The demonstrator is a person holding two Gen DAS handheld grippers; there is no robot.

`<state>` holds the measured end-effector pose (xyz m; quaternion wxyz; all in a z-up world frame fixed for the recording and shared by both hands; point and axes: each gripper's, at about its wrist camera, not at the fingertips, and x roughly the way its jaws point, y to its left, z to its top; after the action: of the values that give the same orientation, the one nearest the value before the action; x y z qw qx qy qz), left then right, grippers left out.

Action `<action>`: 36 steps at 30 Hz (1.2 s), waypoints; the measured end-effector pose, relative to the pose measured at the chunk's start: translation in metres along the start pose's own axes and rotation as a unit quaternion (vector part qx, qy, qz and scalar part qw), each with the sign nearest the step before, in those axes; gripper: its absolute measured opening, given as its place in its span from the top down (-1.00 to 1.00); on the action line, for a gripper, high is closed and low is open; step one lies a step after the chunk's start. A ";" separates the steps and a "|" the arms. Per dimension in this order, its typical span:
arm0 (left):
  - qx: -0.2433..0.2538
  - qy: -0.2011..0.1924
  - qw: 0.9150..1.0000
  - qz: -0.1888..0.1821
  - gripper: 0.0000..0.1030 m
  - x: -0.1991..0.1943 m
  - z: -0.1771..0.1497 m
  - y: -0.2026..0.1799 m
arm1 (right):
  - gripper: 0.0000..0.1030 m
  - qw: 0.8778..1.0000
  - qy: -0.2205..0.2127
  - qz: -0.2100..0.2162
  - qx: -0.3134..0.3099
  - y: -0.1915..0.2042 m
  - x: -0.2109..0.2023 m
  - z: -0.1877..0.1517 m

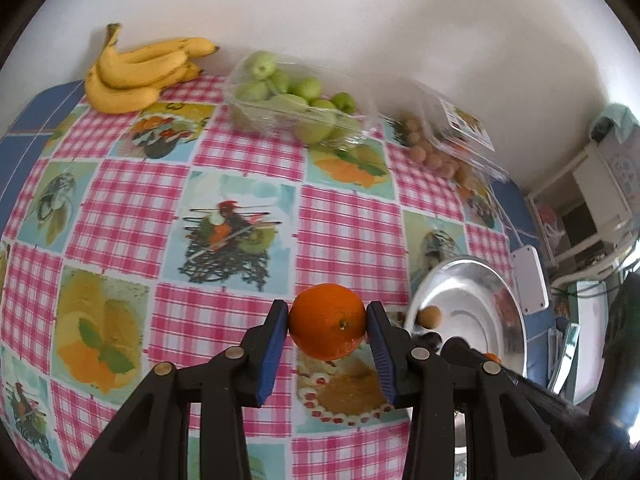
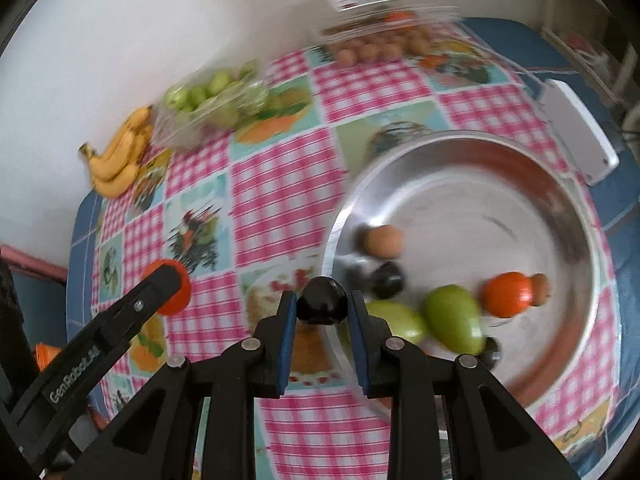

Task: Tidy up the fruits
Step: 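Carry the tangerine and dark cherry over the steel bowl, then open both tools to drop the tangerine and cherry into the bowl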

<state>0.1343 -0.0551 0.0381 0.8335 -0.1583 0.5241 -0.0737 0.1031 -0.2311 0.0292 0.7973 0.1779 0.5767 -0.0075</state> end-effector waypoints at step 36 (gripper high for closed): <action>0.123 0.039 0.992 -0.012 0.17 0.056 -0.039 -0.095 | 0.47 0.997 -0.015 -0.037 0.073 -0.079 -0.009 0.007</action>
<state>0.1276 -0.1678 0.0071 0.8245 -0.0580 0.5413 -0.1541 0.0896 -0.3089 0.0179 0.7901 0.2144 0.5684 -0.0815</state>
